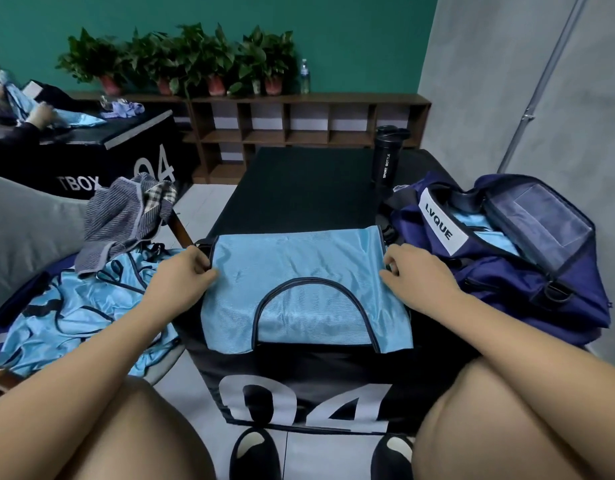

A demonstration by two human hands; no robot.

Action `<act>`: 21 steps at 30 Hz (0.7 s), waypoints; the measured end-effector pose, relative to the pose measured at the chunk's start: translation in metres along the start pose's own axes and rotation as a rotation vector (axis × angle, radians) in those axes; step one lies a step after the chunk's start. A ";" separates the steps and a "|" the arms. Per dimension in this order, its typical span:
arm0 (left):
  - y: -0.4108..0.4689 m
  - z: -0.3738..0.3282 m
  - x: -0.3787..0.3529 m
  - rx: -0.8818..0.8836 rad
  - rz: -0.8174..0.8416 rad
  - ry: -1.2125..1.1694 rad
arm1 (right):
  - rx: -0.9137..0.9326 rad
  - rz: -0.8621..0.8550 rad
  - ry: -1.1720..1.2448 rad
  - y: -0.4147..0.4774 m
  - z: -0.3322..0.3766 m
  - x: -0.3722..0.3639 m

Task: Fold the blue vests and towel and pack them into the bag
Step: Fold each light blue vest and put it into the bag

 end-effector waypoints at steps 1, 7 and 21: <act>0.008 0.007 -0.004 0.044 0.017 0.008 | -0.033 -0.005 0.000 0.008 -0.004 -0.001; 0.035 0.024 -0.017 0.145 0.055 0.041 | -0.194 0.053 0.086 0.041 -0.023 -0.018; 0.067 0.029 -0.014 0.180 0.084 0.052 | -0.213 0.047 -0.023 0.049 -0.040 -0.018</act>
Point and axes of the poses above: each hand's wrist, its own y-axis towards the middle knuckle, its own x-axis out of the back of the hand, z = x × y, the point moved 10 cm from there along y, towards the middle knuckle, and after that the axes turned 10 degrees about z, right-handed, at the moved point
